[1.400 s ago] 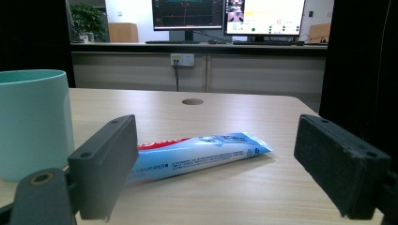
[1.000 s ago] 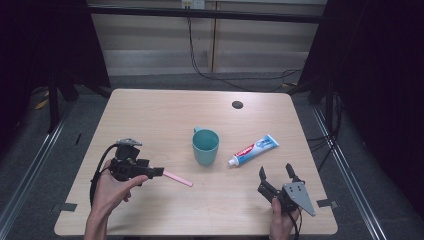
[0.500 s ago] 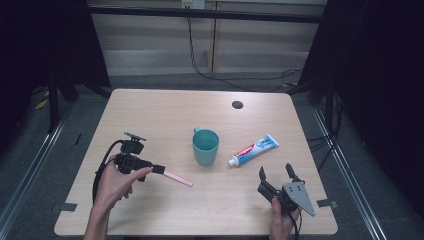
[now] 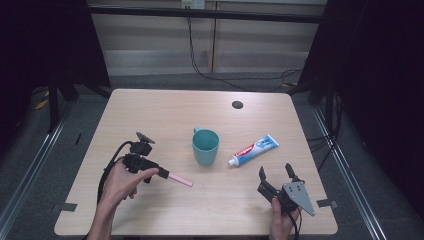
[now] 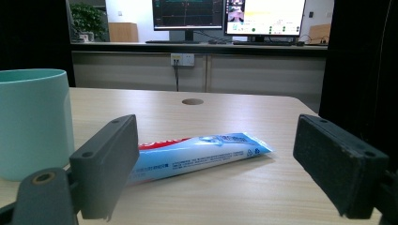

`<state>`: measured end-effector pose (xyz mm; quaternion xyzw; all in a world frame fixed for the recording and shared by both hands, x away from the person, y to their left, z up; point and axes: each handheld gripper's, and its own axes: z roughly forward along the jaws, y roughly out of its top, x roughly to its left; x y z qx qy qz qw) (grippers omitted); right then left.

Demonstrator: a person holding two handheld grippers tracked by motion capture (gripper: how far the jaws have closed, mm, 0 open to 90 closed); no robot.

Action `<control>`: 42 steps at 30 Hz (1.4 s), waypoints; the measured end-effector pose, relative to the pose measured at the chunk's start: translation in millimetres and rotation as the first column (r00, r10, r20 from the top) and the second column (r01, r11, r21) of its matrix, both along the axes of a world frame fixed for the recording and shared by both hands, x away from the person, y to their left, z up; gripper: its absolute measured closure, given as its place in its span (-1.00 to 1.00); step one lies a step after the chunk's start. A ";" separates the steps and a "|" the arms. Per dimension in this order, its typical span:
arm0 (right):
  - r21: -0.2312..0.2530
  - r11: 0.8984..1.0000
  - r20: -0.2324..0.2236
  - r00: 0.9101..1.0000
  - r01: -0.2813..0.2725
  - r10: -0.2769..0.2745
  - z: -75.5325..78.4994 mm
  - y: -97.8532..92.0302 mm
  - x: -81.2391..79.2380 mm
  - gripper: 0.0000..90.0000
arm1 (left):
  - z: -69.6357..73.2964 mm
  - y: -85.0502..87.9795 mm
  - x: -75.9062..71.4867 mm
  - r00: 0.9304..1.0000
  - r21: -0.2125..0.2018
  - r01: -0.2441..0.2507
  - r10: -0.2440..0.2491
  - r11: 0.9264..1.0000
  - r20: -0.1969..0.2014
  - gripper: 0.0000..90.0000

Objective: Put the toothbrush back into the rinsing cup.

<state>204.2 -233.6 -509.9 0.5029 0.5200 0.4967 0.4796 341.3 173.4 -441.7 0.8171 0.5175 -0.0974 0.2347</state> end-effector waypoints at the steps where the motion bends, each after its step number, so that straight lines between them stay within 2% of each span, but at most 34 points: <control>1: 0.001 1.000 0.000 1.000 0.000 0.000 0.0 0.1 0.0 -0.70 | -2.2 -1.1 1.3 1.000 0.009 0.004 -0.004 1.000 -0.006 -0.23; 5: -0.001 1.000 0.000 1.000 0.001 -0.001 0.0 0.1 0.0 -0.70 | -6.7 -5.8 3.1 1.000 0.016 0.005 -0.005 1.000 -0.031 -0.33; 9: -0.002 1.000 0.002 1.000 0.001 -0.001 0.0 0.0 0.0 -0.70 | -12.8 -10.1 5.3 0.998 0.058 0.011 -0.008 0.998 -0.055 -0.38; 14: -0.004 1.000 0.000 1.000 0.002 -0.002 0.0 0.2 0.1 -0.70 | -14.9 -13.4 5.6 0.999 0.073 0.017 -0.013 0.997 -0.053 -0.42; 19: -0.002 1.000 0.000 1.000 0.002 -0.002 0.0 0.2 0.0 -0.70 | -15.7 -15.7 7.7 0.997 0.093 0.022 -0.016 0.995 -0.072 -0.44; 22: -0.004 1.000 0.000 1.000 0.002 -0.002 0.0 0.2 0.1 -0.70 | -17.2 -17.2 10.0 0.996 0.093 0.029 -0.021 0.995 -0.087 -0.46; 25: 0.000 1.000 -0.003 1.000 0.003 -0.003 0.1 0.4 0.1 -0.70 | -18.4 -17.0 14.5 0.996 0.079 0.000 0.007 0.997 -0.087 -0.53; 28: 0.001 1.000 -0.003 1.000 0.003 -0.003 0.1 0.4 0.1 -0.69 | -19.2 -17.6 18.4 0.995 0.066 0.002 0.005 0.998 -0.098 -0.53; 36: -0.002 1.000 0.001 1.000 0.002 -0.002 0.0 0.1 0.0 -0.69 | -25.6 -22.9 25.3 0.992 0.079 0.009 0.001 0.997 -0.124 -0.53; 42: -0.002 1.000 0.002 1.000 0.001 -0.001 0.0 0.0 0.0 -0.69 | -25.7 -23.4 29.7 0.993 0.068 0.002 0.006 0.998 -0.121 -0.53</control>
